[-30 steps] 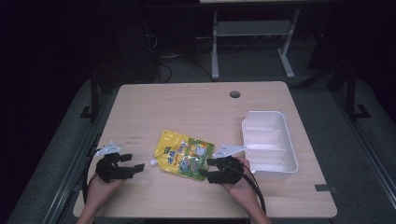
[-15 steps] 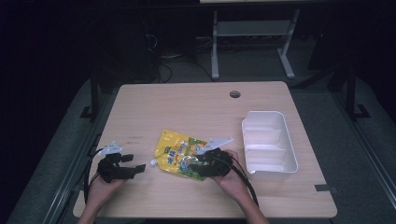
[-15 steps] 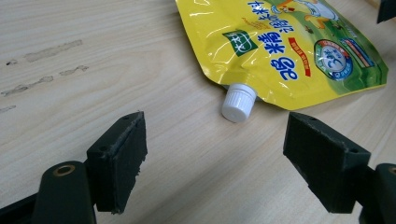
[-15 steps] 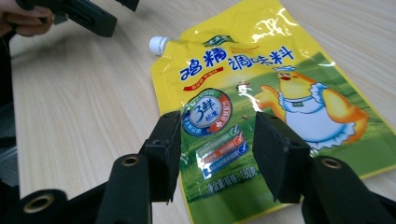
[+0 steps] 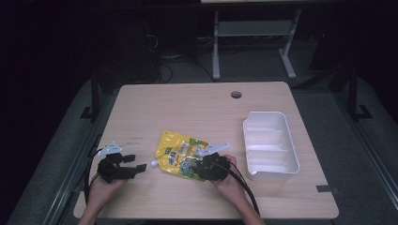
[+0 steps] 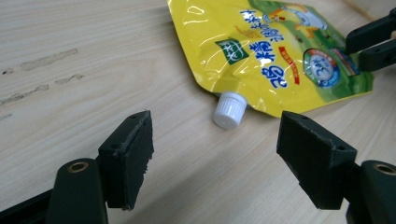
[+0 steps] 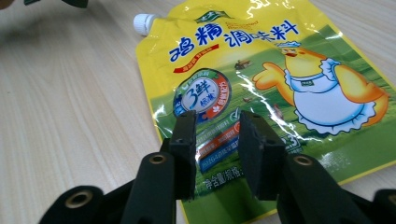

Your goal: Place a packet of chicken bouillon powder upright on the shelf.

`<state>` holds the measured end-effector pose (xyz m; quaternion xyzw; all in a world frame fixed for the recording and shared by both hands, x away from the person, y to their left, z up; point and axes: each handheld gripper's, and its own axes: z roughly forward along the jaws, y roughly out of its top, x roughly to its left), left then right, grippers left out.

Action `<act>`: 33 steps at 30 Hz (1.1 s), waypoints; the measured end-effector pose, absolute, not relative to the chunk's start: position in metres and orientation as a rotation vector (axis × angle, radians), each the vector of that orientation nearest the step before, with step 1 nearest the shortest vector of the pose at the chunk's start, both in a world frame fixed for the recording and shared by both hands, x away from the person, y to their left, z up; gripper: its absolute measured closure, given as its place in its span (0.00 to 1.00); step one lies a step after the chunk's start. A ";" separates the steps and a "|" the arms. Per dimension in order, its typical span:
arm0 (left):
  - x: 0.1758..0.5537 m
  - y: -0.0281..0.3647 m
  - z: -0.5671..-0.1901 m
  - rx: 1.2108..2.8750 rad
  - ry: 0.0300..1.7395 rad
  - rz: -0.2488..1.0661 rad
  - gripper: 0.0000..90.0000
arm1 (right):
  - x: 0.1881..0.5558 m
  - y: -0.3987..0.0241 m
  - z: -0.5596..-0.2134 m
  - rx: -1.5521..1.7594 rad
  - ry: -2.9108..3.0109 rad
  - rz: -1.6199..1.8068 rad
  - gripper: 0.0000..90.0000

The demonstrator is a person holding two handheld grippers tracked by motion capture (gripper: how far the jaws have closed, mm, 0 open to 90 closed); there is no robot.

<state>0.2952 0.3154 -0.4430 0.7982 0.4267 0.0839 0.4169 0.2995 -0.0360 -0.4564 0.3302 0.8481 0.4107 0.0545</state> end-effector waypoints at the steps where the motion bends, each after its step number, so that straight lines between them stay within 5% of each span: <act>1: 0.295 0.314 -0.440 1.996 1.065 0.214 0.31 | 0.298 -0.035 -0.457 0.992 2.560 1.232 0.78; 19: 0.352 0.265 -0.429 2.102 1.108 0.161 0.44 | 0.293 -0.030 -0.457 0.917 2.536 1.157 0.80; 33: 0.384 0.268 -0.445 2.042 1.181 0.069 0.52 | 0.293 -0.031 -0.458 0.915 2.540 1.171 0.80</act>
